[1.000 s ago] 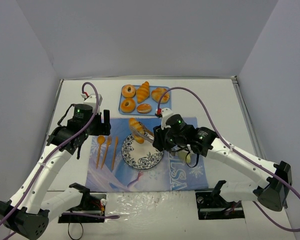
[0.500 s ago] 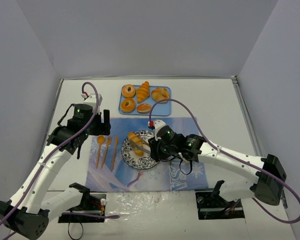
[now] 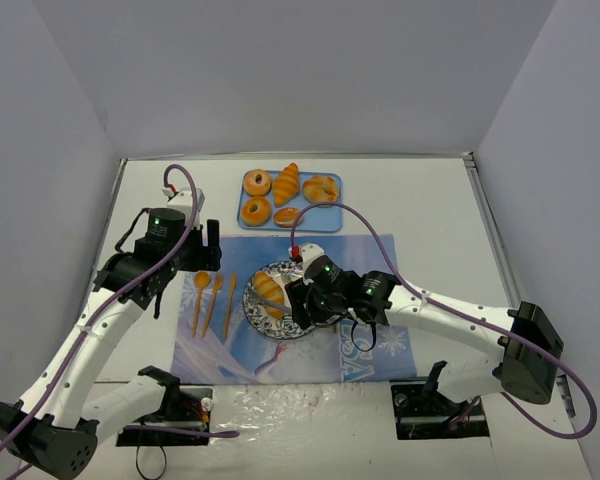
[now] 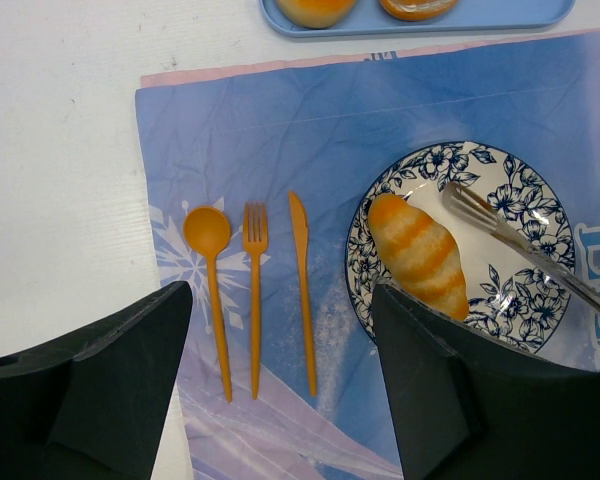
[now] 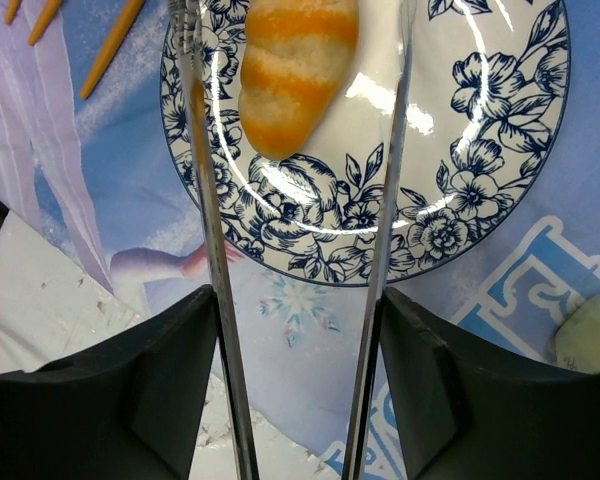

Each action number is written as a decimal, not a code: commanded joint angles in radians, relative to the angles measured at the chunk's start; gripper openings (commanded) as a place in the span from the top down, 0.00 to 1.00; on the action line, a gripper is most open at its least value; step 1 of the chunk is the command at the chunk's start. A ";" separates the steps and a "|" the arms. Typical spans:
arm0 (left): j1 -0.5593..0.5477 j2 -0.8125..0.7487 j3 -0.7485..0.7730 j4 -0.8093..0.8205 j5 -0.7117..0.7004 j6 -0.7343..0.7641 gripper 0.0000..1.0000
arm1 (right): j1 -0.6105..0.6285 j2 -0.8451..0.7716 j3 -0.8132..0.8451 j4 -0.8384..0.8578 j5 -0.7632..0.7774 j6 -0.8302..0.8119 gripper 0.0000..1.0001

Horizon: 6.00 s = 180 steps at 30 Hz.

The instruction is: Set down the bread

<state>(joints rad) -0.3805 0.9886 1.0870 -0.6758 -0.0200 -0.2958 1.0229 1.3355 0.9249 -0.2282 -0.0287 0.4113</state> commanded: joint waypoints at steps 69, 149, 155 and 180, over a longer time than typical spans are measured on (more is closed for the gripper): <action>-0.007 -0.010 0.028 0.038 -0.010 -0.005 0.31 | -0.345 0.492 0.561 0.012 0.088 -0.173 0.41; -0.006 -0.005 0.028 0.038 -0.003 -0.005 0.31 | -0.157 -0.035 0.116 -0.162 0.008 -0.119 0.79; -0.006 -0.004 0.028 0.038 -0.005 -0.005 0.31 | -0.153 -0.031 0.111 -0.165 0.021 -0.120 0.59; -0.006 -0.005 0.028 0.038 -0.006 -0.005 0.31 | -0.155 0.032 0.302 -0.185 0.145 -0.129 0.40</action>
<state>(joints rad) -0.3805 0.9882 1.0870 -0.6758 -0.0235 -0.2958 0.8650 1.3353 1.1196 -0.4530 0.0577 0.2867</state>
